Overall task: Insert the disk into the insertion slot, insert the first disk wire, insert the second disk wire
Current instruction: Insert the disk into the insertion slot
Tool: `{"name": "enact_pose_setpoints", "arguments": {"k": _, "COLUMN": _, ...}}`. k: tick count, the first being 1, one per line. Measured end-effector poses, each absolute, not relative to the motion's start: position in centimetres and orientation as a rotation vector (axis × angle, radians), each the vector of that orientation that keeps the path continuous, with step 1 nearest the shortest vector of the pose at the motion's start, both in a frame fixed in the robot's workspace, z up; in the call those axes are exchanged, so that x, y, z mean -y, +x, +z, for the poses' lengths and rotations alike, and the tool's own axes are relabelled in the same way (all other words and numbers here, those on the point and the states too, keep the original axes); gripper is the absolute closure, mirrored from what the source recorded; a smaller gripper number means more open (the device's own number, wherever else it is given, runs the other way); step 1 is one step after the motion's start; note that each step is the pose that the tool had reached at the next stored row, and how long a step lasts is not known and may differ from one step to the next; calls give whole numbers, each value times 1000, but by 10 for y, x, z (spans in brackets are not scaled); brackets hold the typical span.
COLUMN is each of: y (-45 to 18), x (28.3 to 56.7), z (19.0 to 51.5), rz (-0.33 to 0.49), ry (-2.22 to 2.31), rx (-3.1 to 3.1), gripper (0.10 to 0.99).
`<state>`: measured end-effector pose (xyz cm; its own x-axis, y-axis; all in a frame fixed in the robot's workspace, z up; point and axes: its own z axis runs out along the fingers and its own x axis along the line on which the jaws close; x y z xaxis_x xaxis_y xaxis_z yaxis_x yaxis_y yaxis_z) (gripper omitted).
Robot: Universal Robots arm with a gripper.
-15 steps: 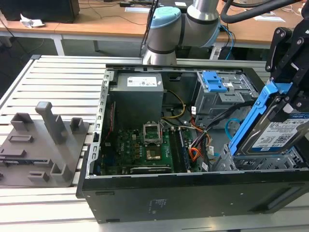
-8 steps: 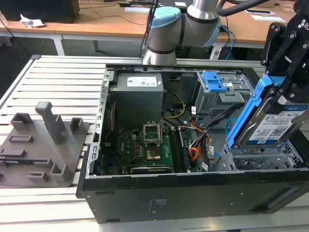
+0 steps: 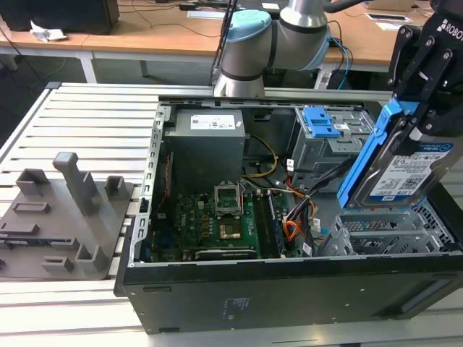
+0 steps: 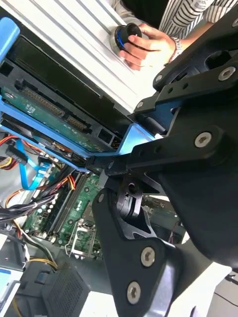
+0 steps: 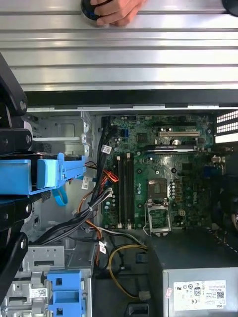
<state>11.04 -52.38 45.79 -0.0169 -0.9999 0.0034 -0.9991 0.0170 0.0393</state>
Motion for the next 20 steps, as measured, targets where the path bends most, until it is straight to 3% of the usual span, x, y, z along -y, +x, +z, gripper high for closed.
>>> {"name": "enact_pose_setpoints", "arguments": {"k": 10, "y": 114, "x": 524, "z": 453, "rz": -40, "ry": 2181, "rx": 2219, "gripper": 718}}
{"name": "enact_pose_setpoints", "arguments": {"k": 20, "y": 114, "x": 544, "z": 446, "rz": -40, "ry": 2181, "rx": 2219, "gripper": 718}}
